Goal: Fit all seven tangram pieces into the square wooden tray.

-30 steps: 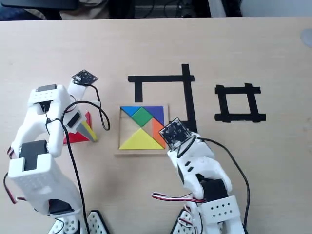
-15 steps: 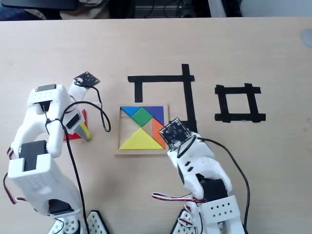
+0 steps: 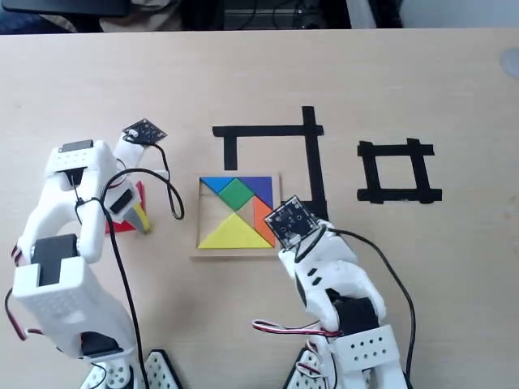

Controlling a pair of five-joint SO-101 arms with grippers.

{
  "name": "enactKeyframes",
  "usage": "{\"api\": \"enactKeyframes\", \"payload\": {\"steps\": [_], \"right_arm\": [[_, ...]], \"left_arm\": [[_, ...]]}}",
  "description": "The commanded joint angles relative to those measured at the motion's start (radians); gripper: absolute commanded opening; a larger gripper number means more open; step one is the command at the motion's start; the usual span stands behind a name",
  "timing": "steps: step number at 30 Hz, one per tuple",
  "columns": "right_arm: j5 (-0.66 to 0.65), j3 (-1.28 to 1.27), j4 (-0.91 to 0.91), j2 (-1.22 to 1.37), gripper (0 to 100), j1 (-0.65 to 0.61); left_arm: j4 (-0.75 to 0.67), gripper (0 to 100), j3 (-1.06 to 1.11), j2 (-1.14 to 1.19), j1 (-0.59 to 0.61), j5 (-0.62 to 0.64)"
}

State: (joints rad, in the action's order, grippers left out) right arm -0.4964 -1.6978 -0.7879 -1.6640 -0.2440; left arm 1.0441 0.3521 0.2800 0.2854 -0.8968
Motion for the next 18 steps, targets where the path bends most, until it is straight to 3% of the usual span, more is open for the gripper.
{"api": "enactKeyframes", "payload": {"steps": [1,15,18], "right_arm": [[-0.009,0.002,-0.006,-0.002,1.5,0.011],[-0.009,0.002,-0.006,-0.002,1.5,0.011],[-0.009,0.002,-0.006,-0.002,1.5,0.011]], "left_arm": [[0.005,13,-0.013,-0.006,-0.013,0.017],[0.005,11,-0.015,-0.006,-0.044,0.066],[0.005,6,-0.013,-0.006,-0.050,0.066]]}}
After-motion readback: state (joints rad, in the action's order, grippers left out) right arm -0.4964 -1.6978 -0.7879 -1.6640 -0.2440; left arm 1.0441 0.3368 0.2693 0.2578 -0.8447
